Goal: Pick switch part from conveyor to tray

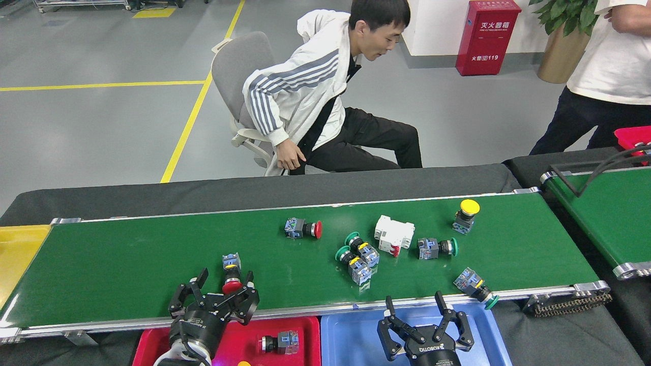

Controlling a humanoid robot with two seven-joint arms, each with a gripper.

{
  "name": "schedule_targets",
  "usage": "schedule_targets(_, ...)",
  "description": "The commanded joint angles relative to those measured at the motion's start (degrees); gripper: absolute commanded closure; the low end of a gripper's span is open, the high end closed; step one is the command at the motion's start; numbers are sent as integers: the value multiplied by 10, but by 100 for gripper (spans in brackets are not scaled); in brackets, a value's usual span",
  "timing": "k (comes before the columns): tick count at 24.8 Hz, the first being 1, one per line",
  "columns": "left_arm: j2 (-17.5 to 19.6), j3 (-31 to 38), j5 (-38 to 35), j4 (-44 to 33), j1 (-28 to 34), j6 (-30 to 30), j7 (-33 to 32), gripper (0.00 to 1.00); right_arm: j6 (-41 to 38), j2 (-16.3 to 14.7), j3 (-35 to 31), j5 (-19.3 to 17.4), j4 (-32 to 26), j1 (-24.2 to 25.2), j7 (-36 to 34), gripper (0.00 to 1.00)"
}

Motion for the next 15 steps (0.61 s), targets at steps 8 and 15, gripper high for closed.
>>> schedule_targets(8,15,-4,5,-7,9,4,33,97,-45,7,52,0,42,-81,72,0)
schedule_targets(15,68,26,40,-146,131,-296,43,83,-42,58,66,3,123,-141,81,0)
